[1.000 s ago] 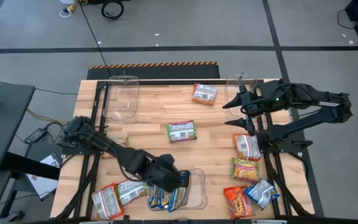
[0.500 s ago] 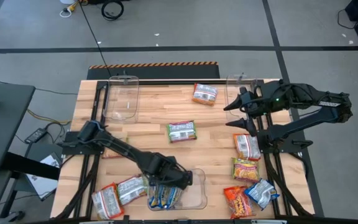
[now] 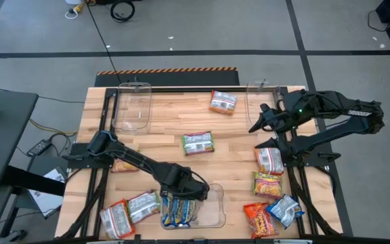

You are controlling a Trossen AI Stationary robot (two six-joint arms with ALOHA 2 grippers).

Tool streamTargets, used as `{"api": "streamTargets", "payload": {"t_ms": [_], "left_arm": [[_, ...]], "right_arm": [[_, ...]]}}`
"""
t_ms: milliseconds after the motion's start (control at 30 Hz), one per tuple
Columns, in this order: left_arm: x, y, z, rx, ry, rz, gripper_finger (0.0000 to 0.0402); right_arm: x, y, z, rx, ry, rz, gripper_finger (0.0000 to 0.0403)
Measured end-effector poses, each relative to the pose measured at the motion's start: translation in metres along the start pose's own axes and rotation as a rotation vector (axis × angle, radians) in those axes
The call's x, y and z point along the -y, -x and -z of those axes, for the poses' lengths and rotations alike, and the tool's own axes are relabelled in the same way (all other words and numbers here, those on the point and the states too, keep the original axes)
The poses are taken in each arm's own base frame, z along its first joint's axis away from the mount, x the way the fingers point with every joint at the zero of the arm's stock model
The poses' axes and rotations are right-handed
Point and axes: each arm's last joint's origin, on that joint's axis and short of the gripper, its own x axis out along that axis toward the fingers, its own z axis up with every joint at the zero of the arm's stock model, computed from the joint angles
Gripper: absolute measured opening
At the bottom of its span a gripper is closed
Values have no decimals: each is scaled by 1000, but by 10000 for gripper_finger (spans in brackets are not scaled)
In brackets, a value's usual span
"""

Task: Sort Maruchan noodles
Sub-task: Put the blue noodle pack into the bottom transparent bin

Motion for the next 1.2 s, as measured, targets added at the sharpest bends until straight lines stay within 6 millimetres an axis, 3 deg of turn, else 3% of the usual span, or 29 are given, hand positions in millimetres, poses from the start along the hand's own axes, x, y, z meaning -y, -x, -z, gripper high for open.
{"api": "streamTargets", "payload": {"t_ms": [233, 433, 667, 800, 967, 1200], "left_arm": [[-1, -12, -1, -11, -57, -43, 116], [-1, -10, -4, -4, -86, -42, 160], [1, 7, -5, -50, -135, 1, 169], [1, 31, -2, -37, -193, 76, 169], [4, 58, 4, 58, -367, 216, 169], [23, 59, 28, 175, -839, 464, 169]], "right_arm": [[-1, 0, 7, -69, 50, -35, 310], [-4, 2, 9, -78, 85, -62, 310], [-9, -2, 13, -135, 95, -88, 310], [-15, -6, 16, -189, 70, -88, 310], [-31, -22, 25, -349, 51, -76, 310], [-76, -60, 41, -558, -93, 13, 310]]}}
